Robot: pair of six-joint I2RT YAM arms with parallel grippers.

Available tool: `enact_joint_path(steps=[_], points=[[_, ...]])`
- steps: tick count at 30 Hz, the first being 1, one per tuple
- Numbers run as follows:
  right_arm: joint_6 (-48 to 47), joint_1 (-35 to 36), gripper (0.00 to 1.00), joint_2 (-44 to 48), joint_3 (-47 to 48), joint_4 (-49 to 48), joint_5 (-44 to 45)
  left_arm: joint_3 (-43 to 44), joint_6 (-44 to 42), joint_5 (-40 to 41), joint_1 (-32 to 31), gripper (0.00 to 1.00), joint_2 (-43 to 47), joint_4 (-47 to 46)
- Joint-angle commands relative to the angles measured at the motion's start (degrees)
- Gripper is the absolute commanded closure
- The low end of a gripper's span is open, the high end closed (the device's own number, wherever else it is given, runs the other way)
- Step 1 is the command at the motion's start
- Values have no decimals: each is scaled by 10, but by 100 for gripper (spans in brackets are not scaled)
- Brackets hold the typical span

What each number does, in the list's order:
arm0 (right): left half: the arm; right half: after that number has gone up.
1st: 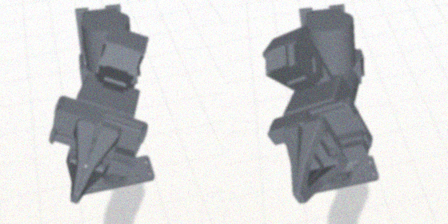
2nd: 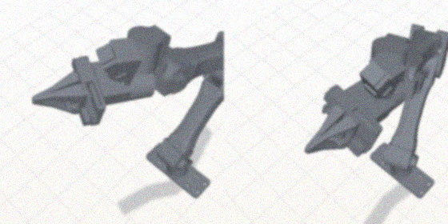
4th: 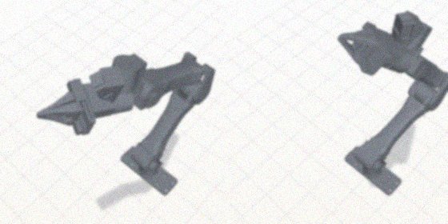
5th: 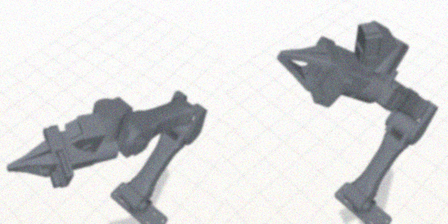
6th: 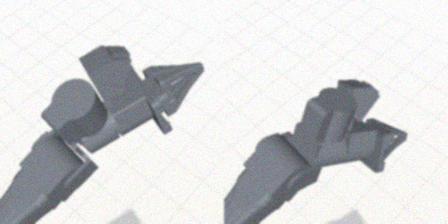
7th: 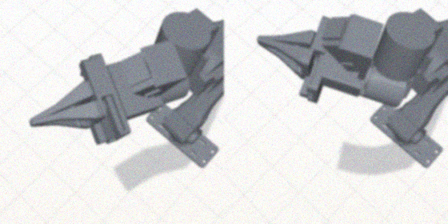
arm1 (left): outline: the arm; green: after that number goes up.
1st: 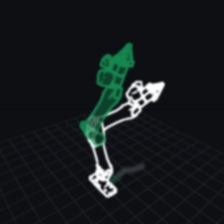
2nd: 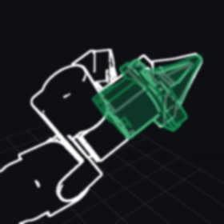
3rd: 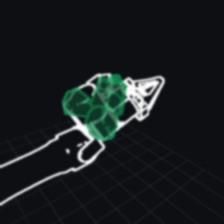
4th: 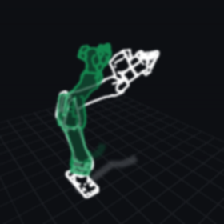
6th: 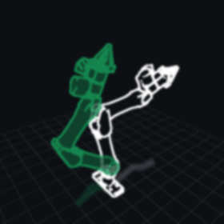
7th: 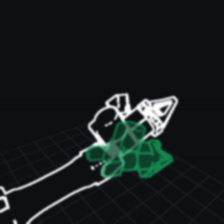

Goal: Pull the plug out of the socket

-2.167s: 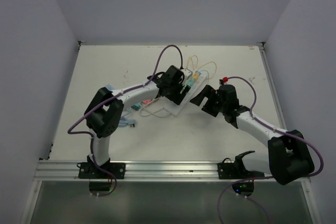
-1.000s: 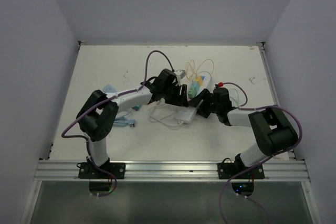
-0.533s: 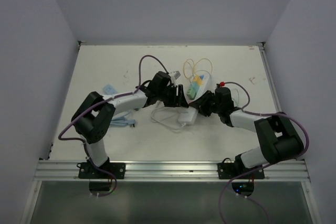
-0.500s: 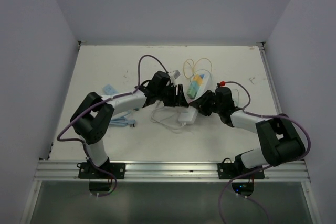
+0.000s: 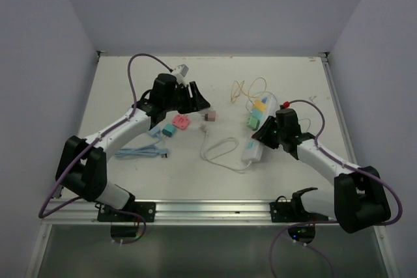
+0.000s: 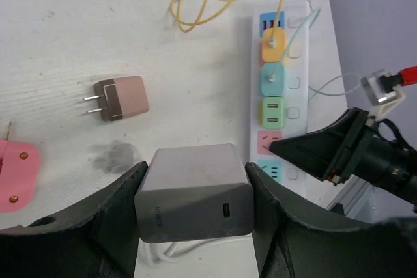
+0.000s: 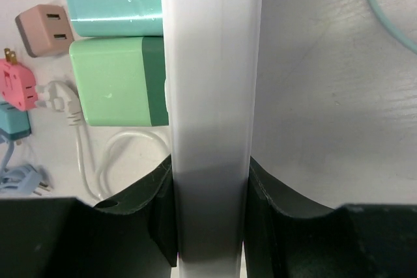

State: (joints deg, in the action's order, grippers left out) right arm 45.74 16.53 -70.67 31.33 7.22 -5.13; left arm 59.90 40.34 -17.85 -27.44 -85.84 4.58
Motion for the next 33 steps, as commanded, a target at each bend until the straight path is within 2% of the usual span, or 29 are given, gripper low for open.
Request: enact_joint_path(steps=[1,4,8,14,17,18,20,23,24,25,26,28,29,33], points=[[-61,-1,100,46,69,-11,-16,-7,-42,42,10,99,17,36],[-88,0,100,47,95,3,-44,-30,-63,64,17,96,9,32],[-115,1,100,50,108,11,-86,-47,-85,53,23,89,-29,30],[-137,1,100,64,99,17,-99,-87,-85,48,24,81,-52,9],[-145,4,100,65,94,14,-109,-109,-82,54,24,73,-53,-4],[-149,6,100,64,93,17,-110,-115,-78,53,24,68,-51,-7],[-159,10,100,64,92,17,-114,-128,-75,48,25,64,-49,-13],[-172,12,100,64,90,19,-119,-142,-66,41,25,52,-30,-26],[-175,13,100,63,92,23,-120,-145,-62,39,25,42,-15,-29],[-177,13,100,63,92,23,-121,-148,-61,29,25,38,-7,-36],[-178,13,100,62,92,23,-122,-149,-54,25,25,27,7,-36],[-179,14,100,61,91,19,-125,-148,-42,12,25,18,20,-36],[-177,14,100,60,91,18,-126,-147,-37,10,24,8,33,-36],[-180,17,100,60,104,31,-127,-141,0,13,24,0,64,-56]])
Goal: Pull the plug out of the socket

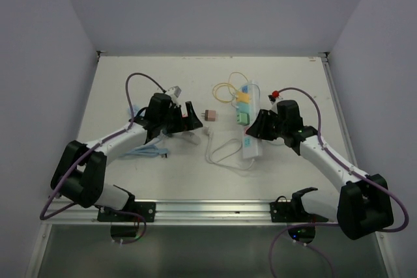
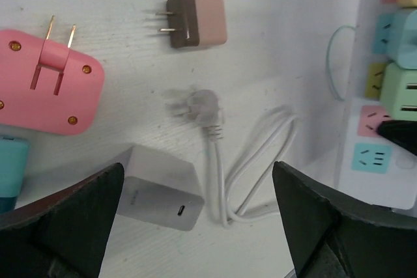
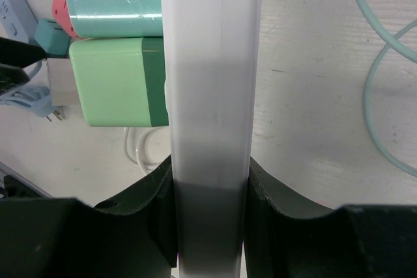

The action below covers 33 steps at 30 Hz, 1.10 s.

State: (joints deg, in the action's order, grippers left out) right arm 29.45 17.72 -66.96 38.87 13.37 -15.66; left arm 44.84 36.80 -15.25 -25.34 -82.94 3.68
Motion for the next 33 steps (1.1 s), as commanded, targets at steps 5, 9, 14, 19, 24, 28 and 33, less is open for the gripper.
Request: enact_joint_path(steps=[5,9,14,19,24,28,33], points=[[-14,5,100,20,34,-31,-20,14,90,-14,-12,0,67,-68],[-2,8,100,12,31,-38,-13,43,105,-14,-58,1,61,-89],[19,14,100,13,29,-48,-5,60,122,9,-111,2,39,-118],[33,19,100,10,26,-61,1,85,141,14,-130,4,9,-146],[47,24,100,2,32,-71,1,129,143,41,-160,6,-42,-141],[54,28,100,-1,36,-75,5,149,164,48,-173,10,-81,-152],[63,32,100,0,36,-82,12,183,166,71,-185,14,-128,-142]])
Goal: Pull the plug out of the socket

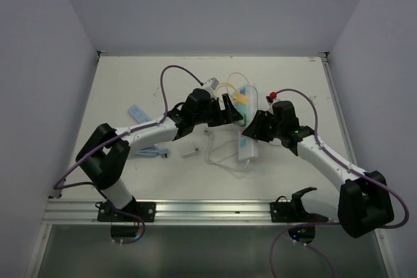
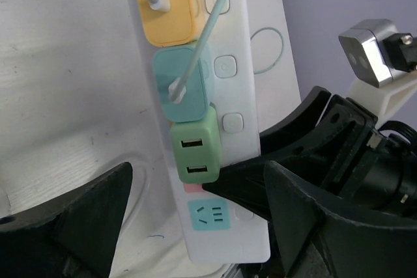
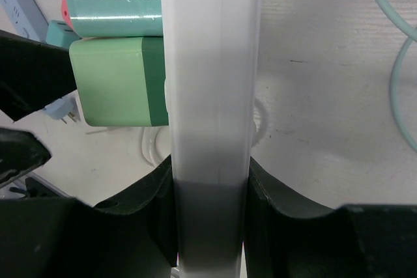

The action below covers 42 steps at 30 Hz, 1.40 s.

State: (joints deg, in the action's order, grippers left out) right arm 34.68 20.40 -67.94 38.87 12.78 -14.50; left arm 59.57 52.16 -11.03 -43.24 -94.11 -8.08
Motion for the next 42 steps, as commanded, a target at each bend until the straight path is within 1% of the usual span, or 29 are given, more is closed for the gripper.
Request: enact_joint_path(steps=[1,3,6,7,9,10,12,13,14,15,18,19,21,28,32,34,37,40,42], points=[[12,6,100,11,35,-77,0,35,14,35,-10,17,-24,-26],[15,9,100,12,35,-79,1,34,18,52,-16,19,-32,-27],[14,14,100,12,34,-79,2,35,27,54,-16,25,-44,-41],[15,15,100,13,34,-79,3,37,30,54,-18,29,-49,-45],[17,18,100,15,31,-79,4,45,32,54,-21,33,-55,-46],[16,19,100,17,31,-79,7,48,31,55,-23,38,-57,-46],[18,21,100,19,29,-79,9,49,31,55,-29,44,-58,-49],[17,21,100,20,29,-79,11,49,31,56,-30,51,-57,-50],[17,23,100,20,27,-79,13,48,32,58,-32,55,-57,-50],[17,23,100,22,26,-79,14,46,32,58,-34,64,-57,-50],[6,24,100,25,23,-68,28,35,40,63,-35,81,-45,-47],[2,24,100,28,23,-63,38,31,43,68,-34,90,-35,-45],[0,24,100,33,14,-48,67,15,48,79,-34,99,-21,-41],[25,19,100,52,-18,1,172,-22,63,106,-23,100,60,-15],[33,12,100,55,-16,26,198,-38,64,109,-14,100,105,17],[37,10,100,52,-11,35,211,-45,62,130,-11,100,135,35],[36,6,100,49,-4,34,201,-61,59,144,-11,100,175,53],[25,6,100,62,-3,-1,158,-76,48,150,-4,100,204,79],[14,6,100,65,3,-20,126,-103,44,142,15,100,219,80]])
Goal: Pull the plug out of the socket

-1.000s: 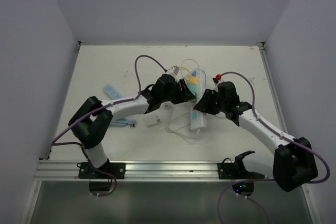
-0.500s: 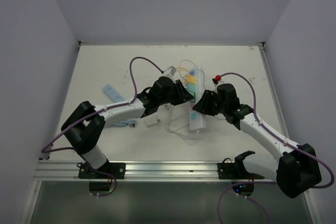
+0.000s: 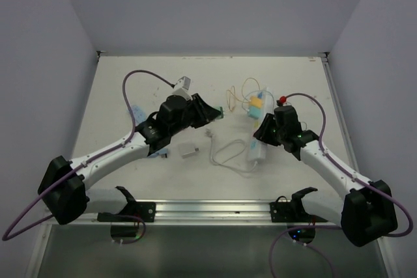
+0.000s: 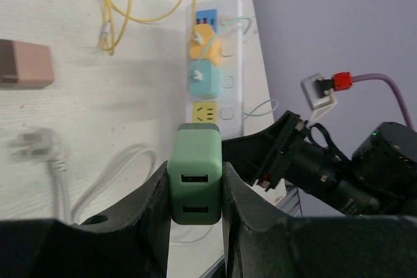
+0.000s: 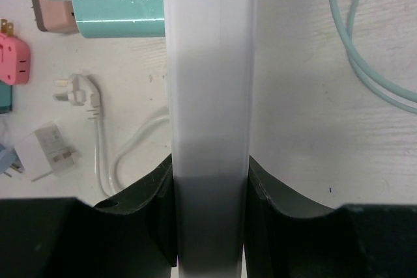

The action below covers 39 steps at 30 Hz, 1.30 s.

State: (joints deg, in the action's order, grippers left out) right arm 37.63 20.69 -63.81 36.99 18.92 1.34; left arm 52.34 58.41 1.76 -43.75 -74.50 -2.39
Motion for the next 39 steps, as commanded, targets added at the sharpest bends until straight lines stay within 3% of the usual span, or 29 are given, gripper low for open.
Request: enact_joint_path(steps=[1,5,13,20,23,26,28,31,32,35,39], points=[[-20,3,100,24,27,-92,-45,-60,-28,4,31,100,26,19],[-44,3,100,16,40,-107,-117,-112,-70,-55,115,100,14,-26],[-65,4,100,20,42,-136,-184,-109,-141,-100,169,94,-116,-103],[-81,4,100,33,43,-126,-198,-102,-129,-93,185,69,-169,-113],[-82,3,100,36,38,-129,-206,-111,-126,-102,191,68,-170,-118],[-84,4,100,39,35,-127,-212,-116,-121,-106,194,57,-158,-113],[-89,4,100,39,36,-121,-213,-120,-118,-111,194,48,-136,-110],[-93,4,100,40,39,-114,-209,-126,-112,-118,194,27,-97,-103],[-95,5,100,39,40,-112,-209,-124,-110,-121,194,15,-87,-97],[-93,5,100,40,43,-112,-206,-123,-95,-129,191,4,-48,-86],[-91,8,100,38,48,-111,-198,-103,-74,-113,170,1,4,-78]])
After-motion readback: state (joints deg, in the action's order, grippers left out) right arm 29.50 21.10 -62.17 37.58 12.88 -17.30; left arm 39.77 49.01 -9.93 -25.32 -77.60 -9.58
